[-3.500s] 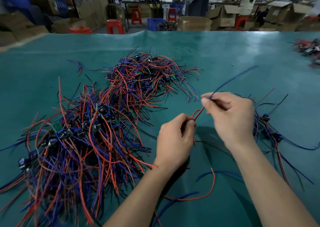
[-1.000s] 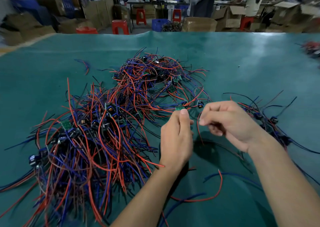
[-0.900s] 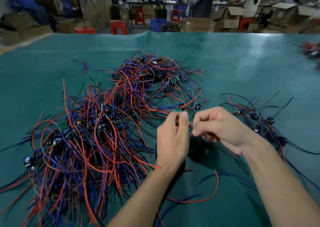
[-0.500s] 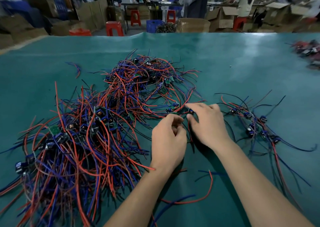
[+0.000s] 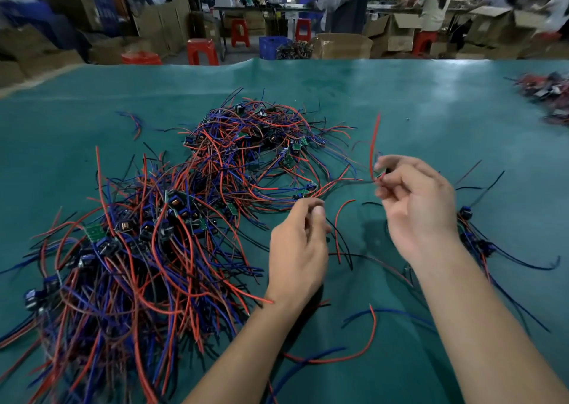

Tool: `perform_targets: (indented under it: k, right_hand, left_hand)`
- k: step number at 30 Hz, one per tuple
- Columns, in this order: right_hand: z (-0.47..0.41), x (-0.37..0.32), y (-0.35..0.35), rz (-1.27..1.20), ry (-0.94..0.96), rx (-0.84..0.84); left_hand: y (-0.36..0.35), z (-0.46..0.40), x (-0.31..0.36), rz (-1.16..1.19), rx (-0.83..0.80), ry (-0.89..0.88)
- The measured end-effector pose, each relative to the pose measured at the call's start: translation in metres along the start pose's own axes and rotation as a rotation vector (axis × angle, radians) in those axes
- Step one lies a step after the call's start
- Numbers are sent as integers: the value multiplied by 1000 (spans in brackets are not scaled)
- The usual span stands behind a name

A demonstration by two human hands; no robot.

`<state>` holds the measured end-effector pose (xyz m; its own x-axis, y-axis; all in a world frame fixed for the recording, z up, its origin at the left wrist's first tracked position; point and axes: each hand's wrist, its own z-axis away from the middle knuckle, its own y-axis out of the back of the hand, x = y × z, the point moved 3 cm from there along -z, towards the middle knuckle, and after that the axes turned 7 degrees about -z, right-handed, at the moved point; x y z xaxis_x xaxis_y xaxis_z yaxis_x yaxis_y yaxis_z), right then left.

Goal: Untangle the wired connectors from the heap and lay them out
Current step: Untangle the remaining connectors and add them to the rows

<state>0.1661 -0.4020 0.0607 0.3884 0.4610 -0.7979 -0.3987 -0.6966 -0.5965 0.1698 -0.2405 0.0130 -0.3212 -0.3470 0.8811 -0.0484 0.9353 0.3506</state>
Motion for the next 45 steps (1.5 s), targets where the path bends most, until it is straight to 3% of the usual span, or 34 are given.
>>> perform_targets:
  k: [3,6,9,16,19,23,28,31,36,45]
  right_hand:
    - [9,9,-12,103,-124,-192]
    - [16,22,-18,369,-95,-228]
    - [19,30,-18,513,-78,-276]
    - [16,33,-13,199,-320,-207]
    - [16,36,-12,208,-443,-179]
    - [14,34,-9,319,-504,-342]
    - [13,29,-8,174,-480,-474]
    - [11,30,-8,161,-331,-391]
    - [2,25,-1,467,91,-131]
    - [-20,-13,45,358,372,414]
  left_hand:
    - [1,1,2,109,-6,25]
    - [2,-1,2,275,-86,127]
    - [-1,-2,2,90,-121,50]
    - [-3,-1,0,42,-100,43]
    - [-2,0,0,13,-89,14]
    - [0,1,1,-11,-61,-8]
    - [-1,1,1,22,-84,2]
    - [-1,1,2,13,-100,1]
    - [1,1,5,-60,-126,-43]
    - [-3,4,4,-119,-136,-99]
